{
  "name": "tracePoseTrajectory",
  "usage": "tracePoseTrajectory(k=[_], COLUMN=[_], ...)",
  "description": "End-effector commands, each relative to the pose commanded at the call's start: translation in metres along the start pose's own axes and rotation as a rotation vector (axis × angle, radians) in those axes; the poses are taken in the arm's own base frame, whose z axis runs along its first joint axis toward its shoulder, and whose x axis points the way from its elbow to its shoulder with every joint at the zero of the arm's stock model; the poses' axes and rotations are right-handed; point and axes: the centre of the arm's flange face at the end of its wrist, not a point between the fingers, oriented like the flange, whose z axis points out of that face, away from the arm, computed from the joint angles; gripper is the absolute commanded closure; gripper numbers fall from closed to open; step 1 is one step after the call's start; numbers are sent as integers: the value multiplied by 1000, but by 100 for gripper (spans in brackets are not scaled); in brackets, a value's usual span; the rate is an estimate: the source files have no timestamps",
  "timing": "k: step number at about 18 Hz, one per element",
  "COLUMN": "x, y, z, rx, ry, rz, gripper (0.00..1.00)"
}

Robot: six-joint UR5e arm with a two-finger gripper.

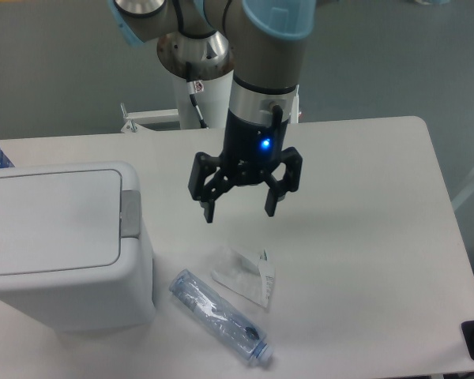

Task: Open the trash can
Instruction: 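Move the gripper over to the white trash can's lid edge, then push the gripper against the lid edge to flip the lid open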

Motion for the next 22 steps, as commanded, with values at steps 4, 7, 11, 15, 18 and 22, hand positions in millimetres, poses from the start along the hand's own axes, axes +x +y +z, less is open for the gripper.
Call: tracePoseTrajectory(k=[4, 7, 11, 15, 18, 22], x=[14, 31, 49, 60, 62, 65], y=[6, 9, 12, 15, 16, 16], z=[-3, 0, 7, 12, 13, 20], rx=[2, 1, -13, -8, -8, -7], ry=[6, 13, 24, 33, 34, 37], rz=[3, -7, -5, 11, -4, -4], gripper=[0, 0, 0, 0, 0, 0])
